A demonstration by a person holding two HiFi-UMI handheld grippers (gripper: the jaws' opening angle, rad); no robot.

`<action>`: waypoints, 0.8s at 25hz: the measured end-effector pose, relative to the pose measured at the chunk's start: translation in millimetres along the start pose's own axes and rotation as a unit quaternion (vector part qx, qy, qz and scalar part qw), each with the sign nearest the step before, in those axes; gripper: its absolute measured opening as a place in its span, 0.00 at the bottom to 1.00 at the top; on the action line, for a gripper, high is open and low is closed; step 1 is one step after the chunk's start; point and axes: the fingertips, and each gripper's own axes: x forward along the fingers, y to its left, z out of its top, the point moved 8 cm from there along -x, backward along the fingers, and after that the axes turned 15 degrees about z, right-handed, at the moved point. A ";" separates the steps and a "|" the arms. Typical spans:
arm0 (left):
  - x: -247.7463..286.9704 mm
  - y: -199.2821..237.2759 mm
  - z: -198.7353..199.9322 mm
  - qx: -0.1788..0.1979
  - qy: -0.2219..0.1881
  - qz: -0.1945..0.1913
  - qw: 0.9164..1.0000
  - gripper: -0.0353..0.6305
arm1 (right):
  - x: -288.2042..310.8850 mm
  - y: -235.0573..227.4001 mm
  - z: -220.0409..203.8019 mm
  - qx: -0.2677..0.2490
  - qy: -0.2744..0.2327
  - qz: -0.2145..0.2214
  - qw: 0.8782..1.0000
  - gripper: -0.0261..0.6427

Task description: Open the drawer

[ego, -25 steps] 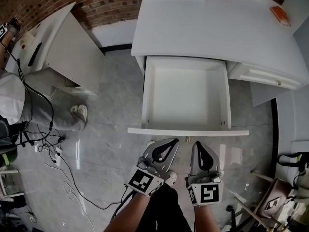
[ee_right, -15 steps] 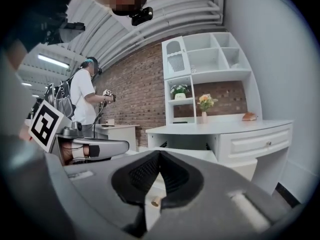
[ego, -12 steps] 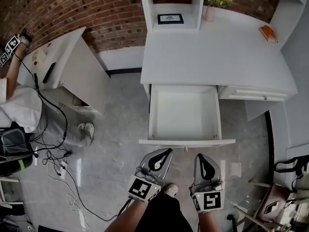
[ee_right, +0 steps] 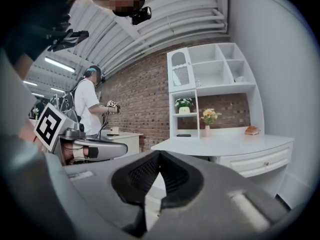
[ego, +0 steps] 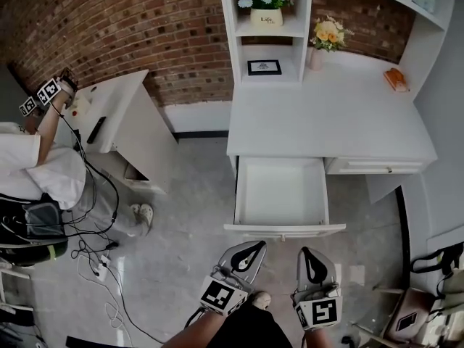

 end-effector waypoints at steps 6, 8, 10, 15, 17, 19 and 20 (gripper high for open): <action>-15.5 -10.6 17.6 0.013 -0.002 0.004 1.000 0.05 | -12.1 11.0 31.2 -0.001 0.022 0.016 1.000 0.04; -19.9 -14.0 23.1 0.015 -0.003 -0.001 1.000 0.05 | -16.8 13.9 41.8 -0.005 -0.015 0.023 1.000 0.04; -23.9 -15.6 35.5 0.014 -0.003 -0.002 1.000 0.05 | -24.4 15.8 53.1 0.000 -0.024 0.026 0.999 0.04; -29.1 -9.4 71.9 0.022 -0.019 0.005 1.000 0.05 | -44.1 12.6 80.4 0.012 -0.020 0.031 0.999 0.04; -31.1 -9.3 79.6 0.023 -0.026 0.006 0.999 0.05 | -50.0 10.5 89.0 0.006 -0.025 0.031 0.999 0.04; -34.4 -10.4 81.5 0.025 -0.029 0.003 0.999 0.05 | -55.1 10.3 95.8 -0.004 -0.025 0.031 0.999 0.04; -35.9 -10.7 82.3 0.025 -0.030 0.001 0.999 0.05 | -56.6 10.5 99.2 -0.009 -0.025 0.032 0.999 0.04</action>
